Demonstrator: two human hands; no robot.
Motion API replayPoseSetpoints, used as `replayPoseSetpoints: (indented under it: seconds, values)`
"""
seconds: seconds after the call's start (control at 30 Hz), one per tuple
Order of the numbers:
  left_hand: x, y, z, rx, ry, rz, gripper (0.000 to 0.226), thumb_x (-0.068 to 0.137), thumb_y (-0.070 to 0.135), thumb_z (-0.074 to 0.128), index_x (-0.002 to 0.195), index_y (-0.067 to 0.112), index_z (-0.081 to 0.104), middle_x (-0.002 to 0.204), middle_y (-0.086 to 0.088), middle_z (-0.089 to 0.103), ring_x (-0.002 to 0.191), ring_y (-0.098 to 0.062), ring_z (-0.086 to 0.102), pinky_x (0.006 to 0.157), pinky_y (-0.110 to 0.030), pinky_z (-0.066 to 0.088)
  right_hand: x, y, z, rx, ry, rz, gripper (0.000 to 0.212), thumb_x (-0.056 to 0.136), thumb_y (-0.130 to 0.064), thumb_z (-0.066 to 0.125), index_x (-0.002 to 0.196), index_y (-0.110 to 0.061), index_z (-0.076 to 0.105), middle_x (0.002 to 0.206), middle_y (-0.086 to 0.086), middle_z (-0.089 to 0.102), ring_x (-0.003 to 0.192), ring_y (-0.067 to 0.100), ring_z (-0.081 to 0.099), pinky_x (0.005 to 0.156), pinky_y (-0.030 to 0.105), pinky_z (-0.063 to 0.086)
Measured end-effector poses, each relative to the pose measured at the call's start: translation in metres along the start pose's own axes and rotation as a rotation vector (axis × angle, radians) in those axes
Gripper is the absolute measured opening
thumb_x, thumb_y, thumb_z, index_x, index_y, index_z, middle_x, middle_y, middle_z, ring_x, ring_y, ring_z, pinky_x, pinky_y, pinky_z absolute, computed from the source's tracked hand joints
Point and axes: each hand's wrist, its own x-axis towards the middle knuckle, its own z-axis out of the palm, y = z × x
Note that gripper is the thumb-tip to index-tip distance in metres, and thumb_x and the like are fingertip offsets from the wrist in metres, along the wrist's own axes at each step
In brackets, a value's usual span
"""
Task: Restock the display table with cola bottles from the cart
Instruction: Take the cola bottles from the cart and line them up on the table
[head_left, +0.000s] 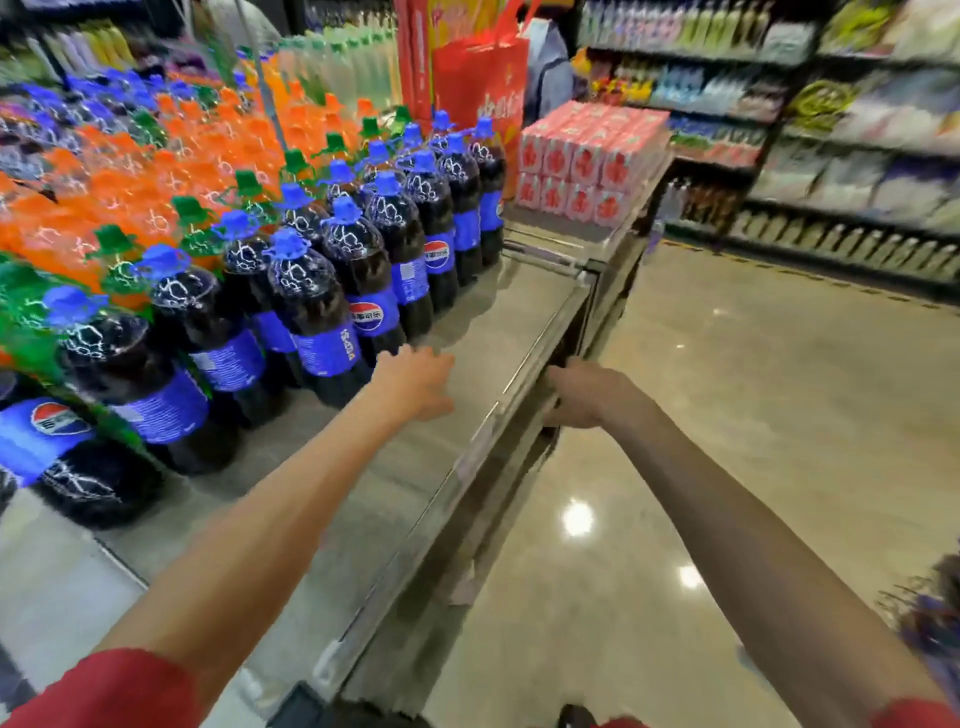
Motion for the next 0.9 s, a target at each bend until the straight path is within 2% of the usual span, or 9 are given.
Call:
replayPoseSetpoints:
  seconds: [0.17,0.37,0.67,0.8,0.9]
  values:
    - [0.002,0.069,-0.025,-0.010,0.057,0.194,0.059,0.094,0.048,0.059,0.145,0.024,0.044,0.144,-0.010,0.049,0.132,-0.034,0.048,0.107,-0.047,0.043,-0.067,0.056,0.018,0.081,0.027,0.159,0.062,0.096,-0.046,0.063,0.146,-0.014,0.044,0.143,0.015,0.046,0.129,0.036,0.047,0.100,0.044,0.046]
    - [-0.017,0.185,-0.047,0.021,0.089,0.470,0.058,0.098,0.050,0.055,0.146,0.022,0.040,0.139,-0.010,0.051,0.126,-0.034,0.052,0.098,-0.048,0.045,-0.158,0.133,0.053,0.139,0.019,0.406,0.065,0.096,-0.047,0.062,0.148,-0.015,0.041,0.148,0.013,0.042,0.134,0.034,0.044,0.101,0.044,0.043]
    - [-0.081,0.376,-0.053,0.097,0.098,0.652,0.058,0.098,0.052,0.055,0.144,0.021,0.041,0.138,-0.008,0.049,0.123,-0.032,0.052,0.097,-0.045,0.047,-0.319,0.237,0.112,0.233,0.010,0.671,0.067,0.095,-0.045,0.065,0.148,-0.013,0.042,0.144,0.013,0.044,0.132,0.033,0.046,0.101,0.042,0.046]
    - [-0.116,0.446,-0.054,0.116,0.101,0.725,0.058,0.097,0.052,0.055,0.145,0.021,0.041,0.140,-0.008,0.049,0.126,-0.032,0.052,0.097,-0.043,0.043,-0.385,0.275,0.133,0.263,0.016,0.730,0.061,0.091,-0.044,0.067,0.139,-0.011,0.049,0.142,0.014,0.047,0.126,0.033,0.050,0.097,0.044,0.050]
    - [-0.138,0.489,-0.052,0.131,0.090,0.746,0.058,0.098,0.052,0.054,0.145,0.022,0.041,0.141,-0.007,0.048,0.127,-0.031,0.051,0.097,-0.041,0.043,-0.428,0.296,0.147,0.288,0.035,0.753,0.041,0.093,-0.040,0.065,0.122,-0.012,0.055,0.135,0.013,0.052,0.113,0.031,0.055,0.087,0.040,0.049]
